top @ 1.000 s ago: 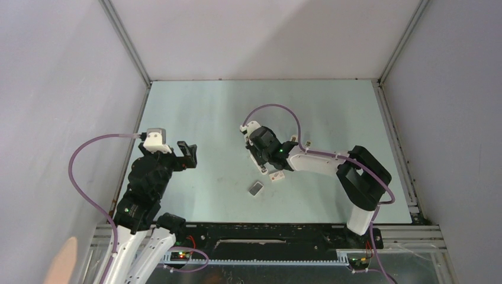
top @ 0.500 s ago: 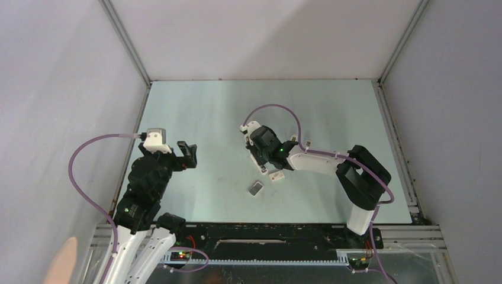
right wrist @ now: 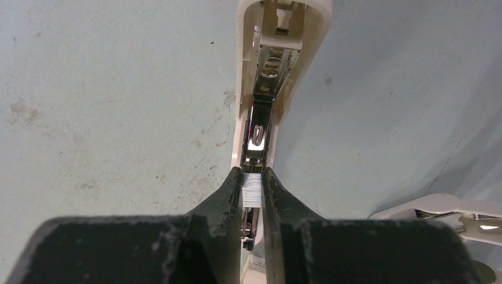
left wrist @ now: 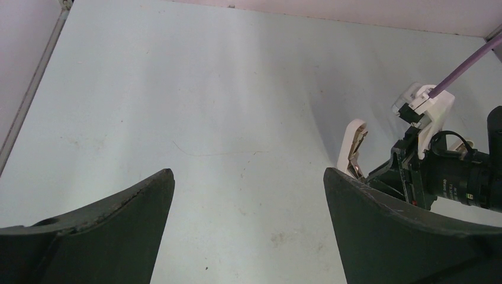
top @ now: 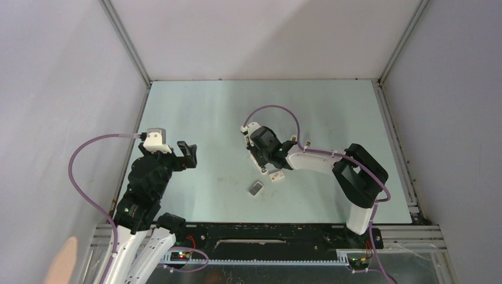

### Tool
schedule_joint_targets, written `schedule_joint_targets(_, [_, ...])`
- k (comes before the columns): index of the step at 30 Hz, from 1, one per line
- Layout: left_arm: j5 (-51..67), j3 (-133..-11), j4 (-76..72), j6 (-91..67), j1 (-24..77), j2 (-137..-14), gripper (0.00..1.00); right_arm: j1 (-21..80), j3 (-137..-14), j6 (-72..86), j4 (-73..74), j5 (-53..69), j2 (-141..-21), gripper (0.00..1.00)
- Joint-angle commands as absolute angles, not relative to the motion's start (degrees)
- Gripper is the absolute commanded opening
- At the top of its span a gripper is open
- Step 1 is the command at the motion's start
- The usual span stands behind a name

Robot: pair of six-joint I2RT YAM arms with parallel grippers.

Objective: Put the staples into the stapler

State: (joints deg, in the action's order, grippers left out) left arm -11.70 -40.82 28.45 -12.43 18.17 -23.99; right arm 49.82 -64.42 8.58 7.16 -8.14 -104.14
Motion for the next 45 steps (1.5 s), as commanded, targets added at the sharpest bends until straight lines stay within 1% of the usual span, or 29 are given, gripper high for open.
schedule_joint_targets(1, [-10.94,-40.56,27.05,-11.87,17.59,-24.26,1.00,49.64,-64.58,9.17,5.93,-7.76,-103.98,0.06])
schedule_joint_targets(23, [-10.85,-40.60,27.00,-11.87,17.59,-24.35,1.00,49.56,-63.17,9.93,4.40,-7.93,-100.87,0.06])
schedule_joint_targets(45, [-10.90,-40.50,27.08,-11.93,17.50,-24.24,1.00,49.40,-62.40,10.41,2.82,-7.03,-100.19,0.06])
